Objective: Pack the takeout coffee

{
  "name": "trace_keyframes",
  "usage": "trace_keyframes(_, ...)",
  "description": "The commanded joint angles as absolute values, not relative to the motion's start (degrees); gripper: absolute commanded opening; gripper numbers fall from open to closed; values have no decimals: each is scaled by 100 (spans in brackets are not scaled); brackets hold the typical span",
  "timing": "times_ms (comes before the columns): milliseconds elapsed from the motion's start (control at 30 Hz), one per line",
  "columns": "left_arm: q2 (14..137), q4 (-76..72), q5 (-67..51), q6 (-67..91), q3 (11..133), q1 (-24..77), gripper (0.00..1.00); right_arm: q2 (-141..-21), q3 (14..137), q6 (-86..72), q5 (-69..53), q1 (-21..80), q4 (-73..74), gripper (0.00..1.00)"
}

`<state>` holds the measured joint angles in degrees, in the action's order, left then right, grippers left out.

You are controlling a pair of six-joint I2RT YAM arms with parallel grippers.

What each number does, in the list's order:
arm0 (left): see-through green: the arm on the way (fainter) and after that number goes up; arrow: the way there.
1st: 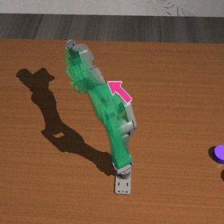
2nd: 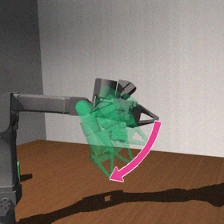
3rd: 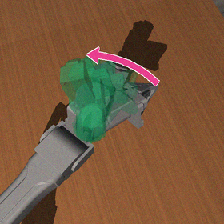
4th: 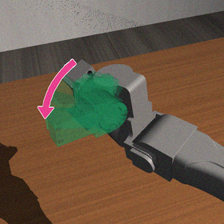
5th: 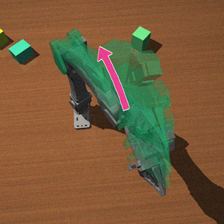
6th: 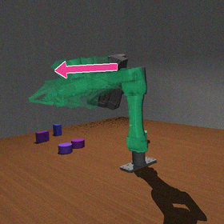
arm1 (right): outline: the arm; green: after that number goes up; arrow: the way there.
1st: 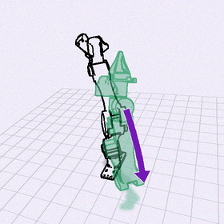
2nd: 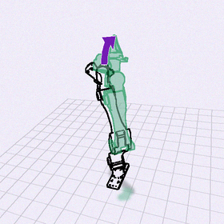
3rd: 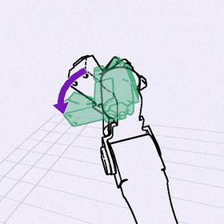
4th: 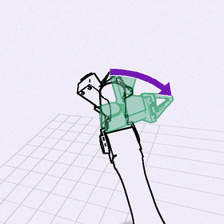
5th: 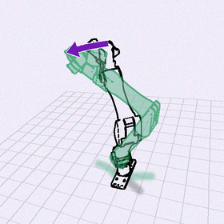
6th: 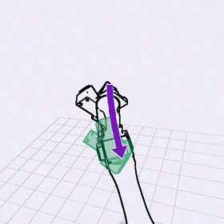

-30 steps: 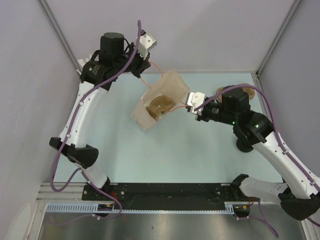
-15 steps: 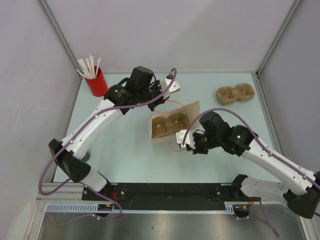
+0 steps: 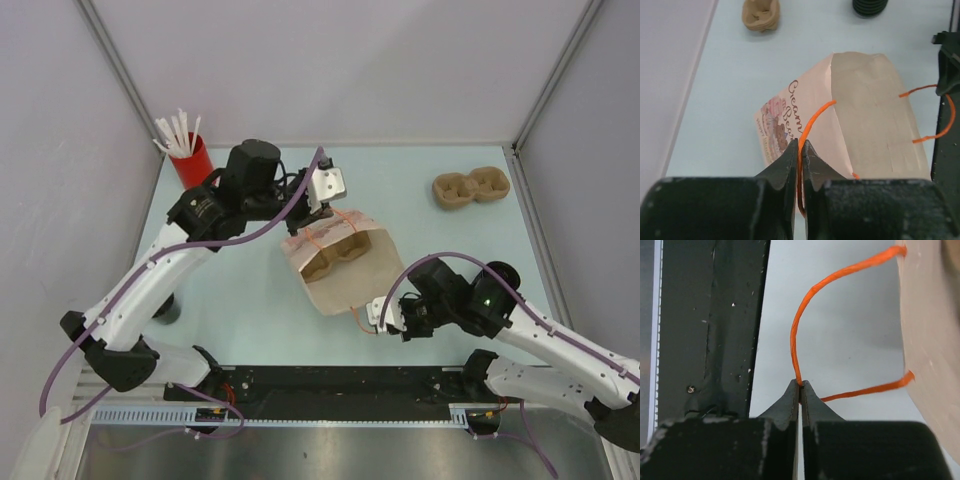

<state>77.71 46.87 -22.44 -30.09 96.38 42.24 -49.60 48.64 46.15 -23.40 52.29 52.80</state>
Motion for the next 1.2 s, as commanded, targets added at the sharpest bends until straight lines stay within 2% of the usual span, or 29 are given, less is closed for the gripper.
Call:
trace_keyframes(0, 7576, 4851, -2777, -3190, 9370, 4350, 11, -4694, 4580, 4570, -2040, 5344, 4993, 0)
trace_keyframes(333, 7699, 5176, -2882, -3541, 9219, 4711, 10, -4597, 4192, 4456, -1793, 5520, 4763, 0)
trace_keyframes(500, 7699, 5072, -2734, -3481, 9281, 4711, 7, -4509, 4236, 4439, -1688, 5546, 4703, 0)
trace_keyframes(567, 7682, 4731, -2278, -3305, 9290, 4720, 0, -4430, 4358, 4447, -1391, 5502, 4544, 0)
trace_keyframes(767, 7796, 3930, -391, -2751, 9457, 4676, 0, -4754, 5386, 4333, -240, 5370, 3815, 0)
trace_keyframes(1000, 7919, 3428, 719, -2496, 9431, 4518, 0, -4965, 6520, 4166, 158, 5098, 2910, 0)
trace_keyframes(1167, 7972, 3296, 993, -2382, 9422, 4412, 0, -5185, 7241, 3841, 290, 5036, 2646, 0)
